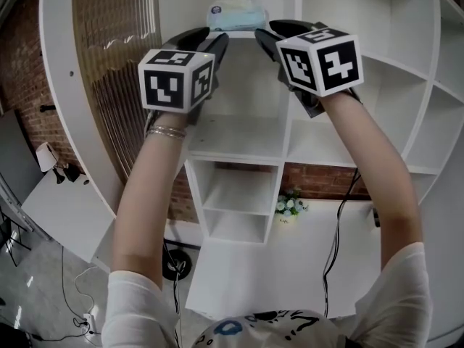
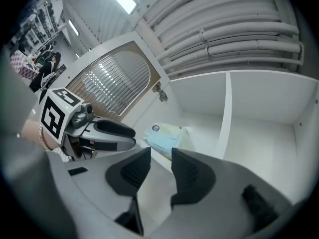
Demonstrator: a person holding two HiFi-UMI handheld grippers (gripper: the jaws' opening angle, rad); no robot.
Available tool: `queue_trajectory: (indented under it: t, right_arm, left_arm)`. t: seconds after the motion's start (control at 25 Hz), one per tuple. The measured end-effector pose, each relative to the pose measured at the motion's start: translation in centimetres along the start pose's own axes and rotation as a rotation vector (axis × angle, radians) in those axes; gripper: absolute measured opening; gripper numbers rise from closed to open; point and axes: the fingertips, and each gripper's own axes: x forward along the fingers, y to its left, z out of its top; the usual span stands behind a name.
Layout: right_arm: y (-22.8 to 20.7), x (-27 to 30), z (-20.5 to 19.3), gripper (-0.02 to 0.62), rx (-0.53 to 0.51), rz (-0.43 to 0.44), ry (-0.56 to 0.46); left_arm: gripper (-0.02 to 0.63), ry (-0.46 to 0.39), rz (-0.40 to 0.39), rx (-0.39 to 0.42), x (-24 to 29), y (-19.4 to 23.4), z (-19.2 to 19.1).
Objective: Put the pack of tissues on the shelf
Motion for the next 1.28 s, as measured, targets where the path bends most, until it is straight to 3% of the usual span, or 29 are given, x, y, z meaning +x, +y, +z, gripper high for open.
queue_trajectory:
  t: [0.72, 1.16, 1.28]
  right_arm:
    - [8.1, -4.4, -5.6, 0.103, -0.041, 0.146, -0.046]
    - [11.6, -6.0, -11.8, 0.064, 0.090, 0.217, 0.018]
    - [13.1, -6.4, -13.9, 0.060, 0.172, 0.263, 0.043]
  left_arm:
    - [0.071, 0.001, -0.203, 0.025, -4.0, -8.5, -4.4]
    - [0.048, 0.031, -0.264, 0.011, -7.0, -11.8, -8.3]
    - [0.040, 0.057, -0.269, 0.009, -7.9, -12.8, -10.3]
